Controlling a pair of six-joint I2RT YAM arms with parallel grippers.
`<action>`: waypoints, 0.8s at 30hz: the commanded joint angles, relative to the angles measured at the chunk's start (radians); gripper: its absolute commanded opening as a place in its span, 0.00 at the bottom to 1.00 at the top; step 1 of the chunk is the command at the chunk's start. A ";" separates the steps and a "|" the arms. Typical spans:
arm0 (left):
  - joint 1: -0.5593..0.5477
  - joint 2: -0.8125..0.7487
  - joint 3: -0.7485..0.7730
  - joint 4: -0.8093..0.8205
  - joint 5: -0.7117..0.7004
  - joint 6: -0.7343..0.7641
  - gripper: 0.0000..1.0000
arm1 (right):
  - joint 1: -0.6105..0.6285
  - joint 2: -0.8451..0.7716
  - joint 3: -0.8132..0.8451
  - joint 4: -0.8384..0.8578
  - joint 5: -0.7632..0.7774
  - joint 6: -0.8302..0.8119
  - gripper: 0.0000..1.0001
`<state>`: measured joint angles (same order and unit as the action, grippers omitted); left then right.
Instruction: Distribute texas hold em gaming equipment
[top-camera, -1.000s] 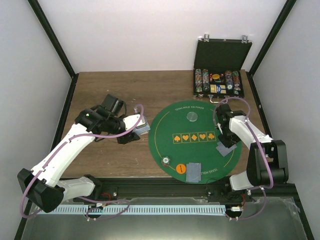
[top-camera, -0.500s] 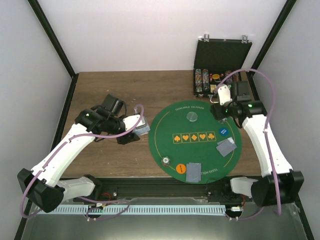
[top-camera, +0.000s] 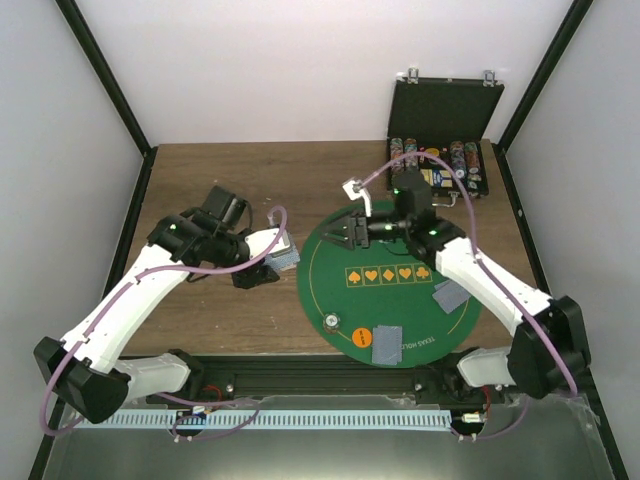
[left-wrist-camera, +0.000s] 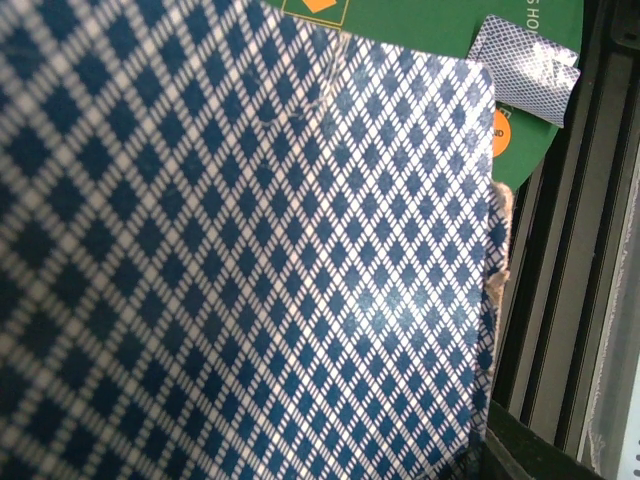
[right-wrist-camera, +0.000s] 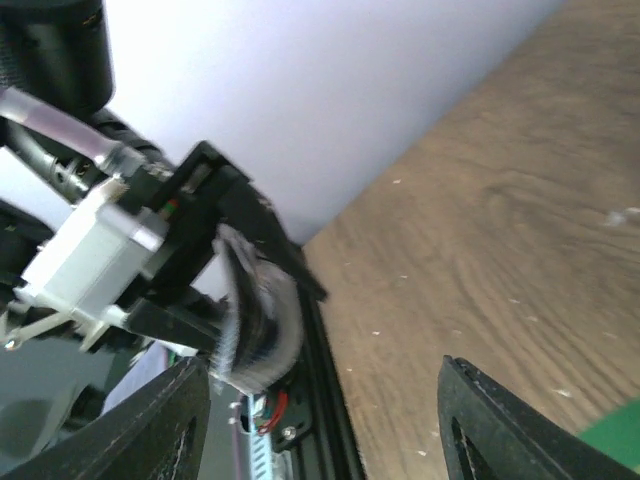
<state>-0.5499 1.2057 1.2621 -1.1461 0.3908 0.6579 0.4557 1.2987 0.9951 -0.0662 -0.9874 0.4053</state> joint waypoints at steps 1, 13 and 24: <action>-0.003 0.006 0.022 -0.010 0.019 0.002 0.52 | 0.100 0.053 0.098 0.147 -0.038 0.073 0.63; -0.003 0.015 0.021 -0.003 0.008 -0.004 0.52 | 0.189 0.162 0.151 0.108 -0.029 0.042 0.42; -0.003 0.024 0.020 0.002 0.004 -0.003 0.52 | 0.217 0.184 0.157 0.073 -0.025 0.020 0.26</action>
<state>-0.5499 1.2247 1.2621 -1.1473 0.3855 0.6556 0.6533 1.4677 1.0969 0.0261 -1.0039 0.4465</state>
